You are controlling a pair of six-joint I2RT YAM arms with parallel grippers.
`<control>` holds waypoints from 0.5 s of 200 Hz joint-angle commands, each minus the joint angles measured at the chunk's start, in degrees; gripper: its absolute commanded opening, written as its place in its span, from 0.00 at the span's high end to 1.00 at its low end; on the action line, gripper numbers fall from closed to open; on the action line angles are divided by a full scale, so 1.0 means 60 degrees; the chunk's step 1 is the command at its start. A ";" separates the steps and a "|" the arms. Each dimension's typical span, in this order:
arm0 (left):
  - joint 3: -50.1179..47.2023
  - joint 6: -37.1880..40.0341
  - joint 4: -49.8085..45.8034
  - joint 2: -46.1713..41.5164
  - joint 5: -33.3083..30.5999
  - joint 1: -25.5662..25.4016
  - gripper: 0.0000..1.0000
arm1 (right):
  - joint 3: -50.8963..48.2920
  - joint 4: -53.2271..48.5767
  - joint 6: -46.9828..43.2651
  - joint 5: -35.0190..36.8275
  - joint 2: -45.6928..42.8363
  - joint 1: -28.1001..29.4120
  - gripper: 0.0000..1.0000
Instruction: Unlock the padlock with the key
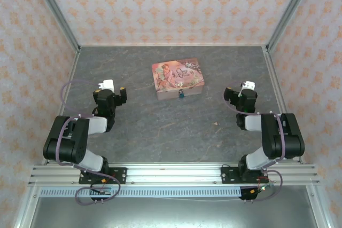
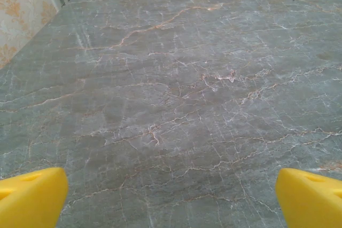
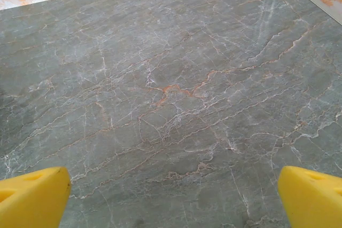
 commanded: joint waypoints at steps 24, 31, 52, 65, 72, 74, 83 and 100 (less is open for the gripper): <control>0.0198 0.0111 -0.0085 0.0063 0.0085 -0.0077 0.00 | 0.0103 0.0209 -0.0006 0.0130 0.0017 -0.0050 0.01; 0.0198 0.0099 -0.0083 0.0066 0.0089 -0.0077 0.00 | 0.0103 0.0221 0.0000 0.0130 0.0006 -0.0045 0.01; 0.0187 0.0105 -0.0095 0.0063 0.0086 -0.0077 0.00 | 0.0094 0.0227 -0.0008 0.0115 0.0002 -0.0052 0.01; 0.0196 0.0094 -0.0090 0.0063 0.0086 -0.0073 0.00 | 0.0101 0.0225 0.0001 0.0112 0.0012 -0.0053 0.01; 0.0195 0.0093 -0.0088 0.0063 0.0090 -0.0077 0.00 | 0.0092 0.0225 -0.0005 0.0117 0.0012 -0.0046 0.01; 0.0194 0.0101 -0.0094 0.0066 0.0086 -0.0077 0.00 | 0.0089 0.0231 -0.0013 0.0113 0.0002 -0.0048 0.01; 0.0197 0.0093 -0.0087 0.0069 0.0086 -0.0077 0.00 | 0.0081 0.0227 0.0003 0.0123 0.0009 -0.0051 0.01; 0.0198 0.0094 -0.0091 0.0064 0.0096 -0.0077 0.00 | 0.0088 0.0223 -0.0001 0.0115 0.0011 -0.0052 0.01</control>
